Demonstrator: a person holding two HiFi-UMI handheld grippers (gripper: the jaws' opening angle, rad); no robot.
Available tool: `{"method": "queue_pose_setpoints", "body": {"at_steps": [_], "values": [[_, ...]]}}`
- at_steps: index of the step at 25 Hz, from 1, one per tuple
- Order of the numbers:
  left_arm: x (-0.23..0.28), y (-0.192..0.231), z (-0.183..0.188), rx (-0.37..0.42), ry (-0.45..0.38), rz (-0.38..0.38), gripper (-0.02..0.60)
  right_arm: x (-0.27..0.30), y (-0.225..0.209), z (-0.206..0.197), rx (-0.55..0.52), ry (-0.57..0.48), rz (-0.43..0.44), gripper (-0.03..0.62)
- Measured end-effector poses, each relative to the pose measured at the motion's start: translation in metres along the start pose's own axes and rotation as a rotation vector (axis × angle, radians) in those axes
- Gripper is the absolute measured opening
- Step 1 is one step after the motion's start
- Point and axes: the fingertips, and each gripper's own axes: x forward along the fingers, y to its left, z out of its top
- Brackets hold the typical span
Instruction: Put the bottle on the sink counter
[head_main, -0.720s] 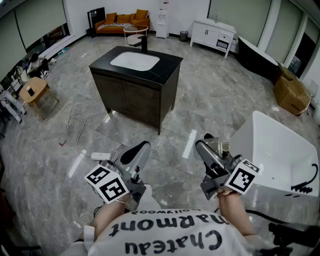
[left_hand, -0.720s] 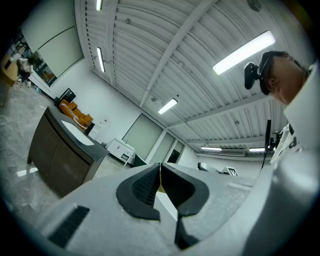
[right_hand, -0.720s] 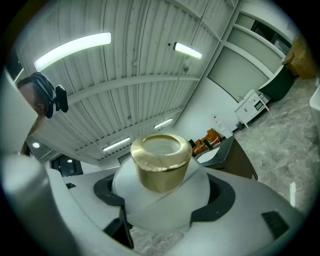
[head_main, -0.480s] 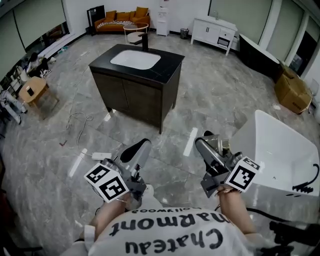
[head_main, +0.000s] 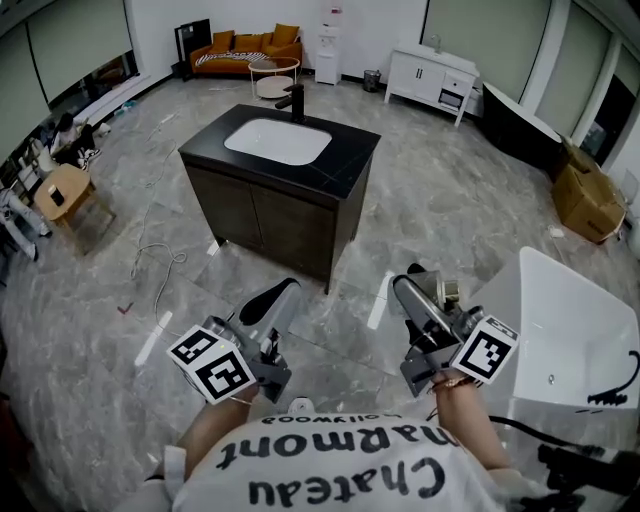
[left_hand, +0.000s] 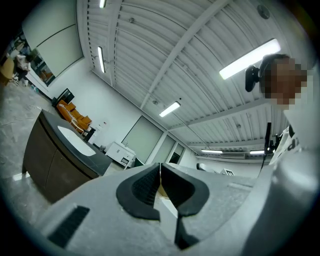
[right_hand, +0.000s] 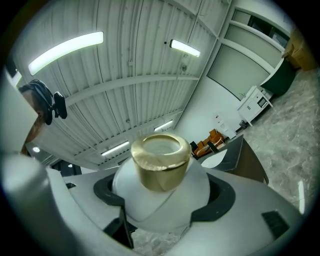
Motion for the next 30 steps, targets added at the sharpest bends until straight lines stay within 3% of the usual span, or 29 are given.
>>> {"method": "queue_pose_setpoints", "body": {"at_steps": [10, 20, 30], "values": [[0.036, 0.062, 0.045, 0.015, 0.052, -0.095, 0.015, 0.093, -0.031, 0.003, -0.019, -0.001, 0.007, 0.344], [0.075, 0.123, 0.039, -0.028, 0.065, -0.053, 0.015, 0.142, -0.093, -0.006, 0.062, 0.054, -0.033, 0.344], [0.164, 0.202, 0.044, -0.053, 0.07, 0.022, 0.015, 0.235, -0.188, 0.028, 0.102, 0.129, 0.036, 0.344]]}}
